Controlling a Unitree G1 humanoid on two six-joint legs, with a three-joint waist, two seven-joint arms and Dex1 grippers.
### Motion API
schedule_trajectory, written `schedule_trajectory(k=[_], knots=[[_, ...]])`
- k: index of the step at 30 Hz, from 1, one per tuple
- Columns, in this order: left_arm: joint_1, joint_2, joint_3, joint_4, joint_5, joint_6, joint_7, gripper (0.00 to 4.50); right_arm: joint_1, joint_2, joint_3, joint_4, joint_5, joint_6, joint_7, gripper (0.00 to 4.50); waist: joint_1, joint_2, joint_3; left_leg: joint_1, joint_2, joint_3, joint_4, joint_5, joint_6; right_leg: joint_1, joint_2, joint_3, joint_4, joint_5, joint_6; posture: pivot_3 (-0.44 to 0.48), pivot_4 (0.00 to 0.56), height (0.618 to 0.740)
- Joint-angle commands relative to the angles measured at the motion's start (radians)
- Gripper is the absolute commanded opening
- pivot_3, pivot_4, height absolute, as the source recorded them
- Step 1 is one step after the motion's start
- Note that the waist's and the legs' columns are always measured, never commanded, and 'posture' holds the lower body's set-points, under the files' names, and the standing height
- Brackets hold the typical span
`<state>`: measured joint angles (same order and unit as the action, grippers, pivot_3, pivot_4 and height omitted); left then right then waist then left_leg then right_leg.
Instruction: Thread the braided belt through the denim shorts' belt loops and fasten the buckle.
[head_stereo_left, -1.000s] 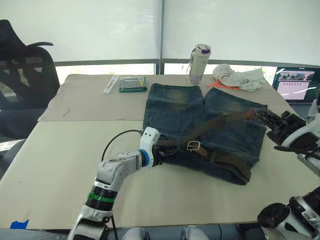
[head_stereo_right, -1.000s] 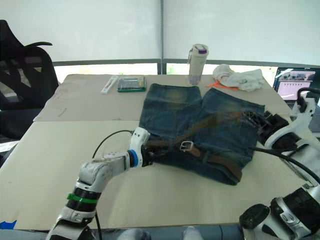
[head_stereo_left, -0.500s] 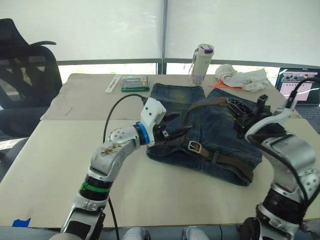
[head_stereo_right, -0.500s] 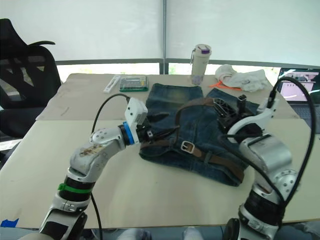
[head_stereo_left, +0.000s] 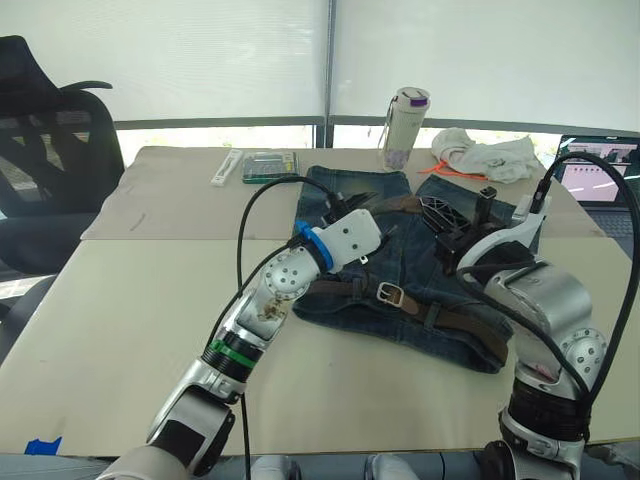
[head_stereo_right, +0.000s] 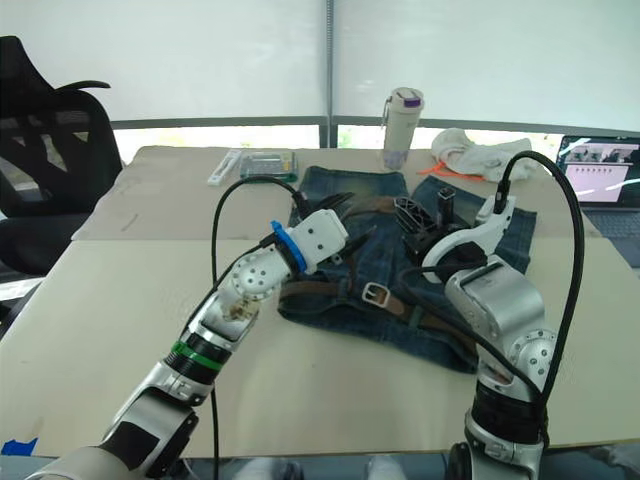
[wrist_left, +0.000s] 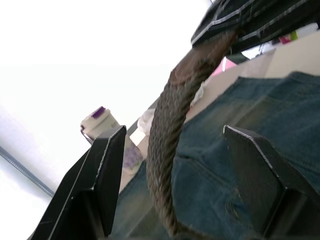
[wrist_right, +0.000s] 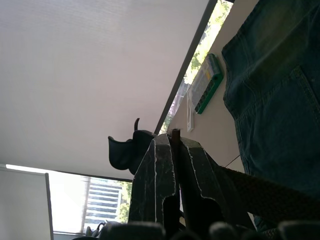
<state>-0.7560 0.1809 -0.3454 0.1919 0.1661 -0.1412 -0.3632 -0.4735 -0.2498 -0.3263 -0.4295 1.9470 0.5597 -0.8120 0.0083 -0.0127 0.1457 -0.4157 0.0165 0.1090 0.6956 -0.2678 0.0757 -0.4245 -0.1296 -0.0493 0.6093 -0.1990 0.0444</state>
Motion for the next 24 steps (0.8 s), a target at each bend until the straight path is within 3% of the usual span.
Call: schedule_trajectory(k=[1,7,8,10,15,17,20,24], knots=[[-0.018,-0.005,0.023,-0.012,0.016,-0.072,0.015,2.16,0.016,-0.012,0.018,-0.035,0.009,-0.037,0.03,0.0,-0.001,0.0,0.0,0.0,0.0,0.0,0.0,0.0,0.0,0.0,0.0,0.0,0.0,0.0,0.0,0.0,0.15,0.737],[-0.009,-0.011,0.035,0.004,0.022,-0.078,0.011,0.18,0.046,-0.031,0.035,-0.048,0.012,-0.066,0.052,0.0,0.001,0.0,0.0,0.0,0.0,0.001,0.0,0.0,0.001,0.0,0.0,0.0,0.0,0.0,0.0,0.0,0.15,0.737],[-0.006,-0.013,0.037,0.004,0.021,-0.072,0.01,0.03,0.051,-0.037,0.039,-0.05,0.011,-0.064,0.062,0.0,0.002,0.0,0.0,0.0,0.0,0.001,0.0,0.0,0.001,0.0,0.0,0.0,0.0,0.0,0.0,0.0,0.15,0.737],[0.003,-0.015,0.041,-0.001,0.019,-0.057,0.005,0.03,0.063,-0.056,0.045,-0.059,0.008,-0.054,0.095,0.0,0.001,0.0,0.0,0.0,0.0,0.001,0.0,-0.001,0.001,0.0,0.0,0.0,0.0,0.0,0.001,0.0,0.15,0.737],[0.038,-0.015,0.076,-0.01,-0.034,0.031,-0.032,0.0,0.091,-0.181,0.049,-0.072,-0.093,0.007,0.222,1.69,-0.001,0.0,0.0,0.0,0.0,0.001,0.0,-0.001,0.001,0.0,0.0,0.001,0.0,0.001,0.001,0.0,0.15,0.737],[0.051,-0.026,0.106,-0.018,-0.092,0.106,-0.061,0.0,0.126,-0.314,0.074,-0.083,-0.283,0.073,0.355,2.42,0.002,0.0,0.0,0.0,0.0,0.001,0.001,-0.001,0.002,0.0,0.0,0.001,0.0,0.0,0.001,0.0,0.15,0.737],[0.067,-0.024,0.123,-0.037,-0.131,0.193,-0.099,0.0,0.167,-0.516,0.217,-0.108,-0.612,0.155,0.529,3.41,0.001,0.0,0.0,0.0,0.0,0.002,0.002,-0.002,0.003,0.0,-0.001,0.002,-0.002,0.0,0.002,0.0,0.15,0.737],[0.065,0.01,0.11,-0.026,-0.093,0.225,-0.119,0.0,0.177,-0.679,0.465,-0.131,-1.038,0.151,0.708,3.41,0.001,-0.001,0.0,0.0,0.0,0.002,0.002,-0.002,0.003,0.0,-0.001,0.002,-0.003,0.0,0.002,0.0,0.15,0.737]])
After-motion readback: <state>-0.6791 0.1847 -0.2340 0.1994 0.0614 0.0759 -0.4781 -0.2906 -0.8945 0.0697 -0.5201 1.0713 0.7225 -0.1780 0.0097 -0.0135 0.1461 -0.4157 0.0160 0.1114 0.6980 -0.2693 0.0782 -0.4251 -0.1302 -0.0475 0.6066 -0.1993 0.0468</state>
